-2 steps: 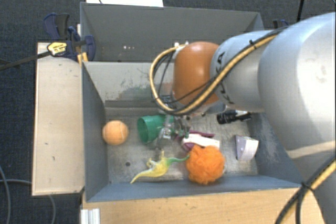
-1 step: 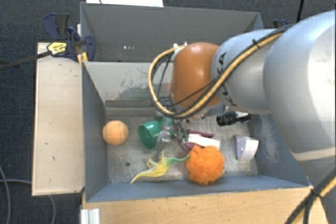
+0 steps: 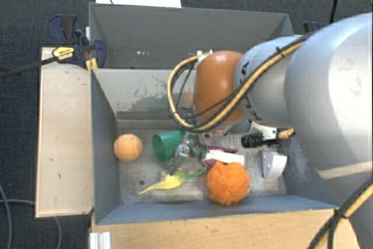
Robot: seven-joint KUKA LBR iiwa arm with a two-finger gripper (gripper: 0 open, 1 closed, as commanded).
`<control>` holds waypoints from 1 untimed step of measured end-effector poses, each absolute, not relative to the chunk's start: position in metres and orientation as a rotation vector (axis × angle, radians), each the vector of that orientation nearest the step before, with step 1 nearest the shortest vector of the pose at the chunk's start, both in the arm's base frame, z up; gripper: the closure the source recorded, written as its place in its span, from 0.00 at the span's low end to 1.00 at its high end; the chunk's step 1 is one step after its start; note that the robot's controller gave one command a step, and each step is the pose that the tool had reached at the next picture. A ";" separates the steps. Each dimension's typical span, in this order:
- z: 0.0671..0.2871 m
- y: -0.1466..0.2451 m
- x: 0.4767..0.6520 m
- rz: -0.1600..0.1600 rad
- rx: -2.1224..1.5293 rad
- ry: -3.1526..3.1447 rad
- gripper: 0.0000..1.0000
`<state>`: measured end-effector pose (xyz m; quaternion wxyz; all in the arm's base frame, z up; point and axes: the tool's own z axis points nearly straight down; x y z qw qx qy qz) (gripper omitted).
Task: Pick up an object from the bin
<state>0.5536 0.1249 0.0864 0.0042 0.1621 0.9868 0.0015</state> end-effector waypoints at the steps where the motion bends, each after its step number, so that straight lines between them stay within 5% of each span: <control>1: 0.090 0.173 0.560 0.002 0.520 3.097 1.00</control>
Offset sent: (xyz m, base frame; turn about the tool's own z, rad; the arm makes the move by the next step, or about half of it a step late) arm 0.0000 0.0000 0.0000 0.0000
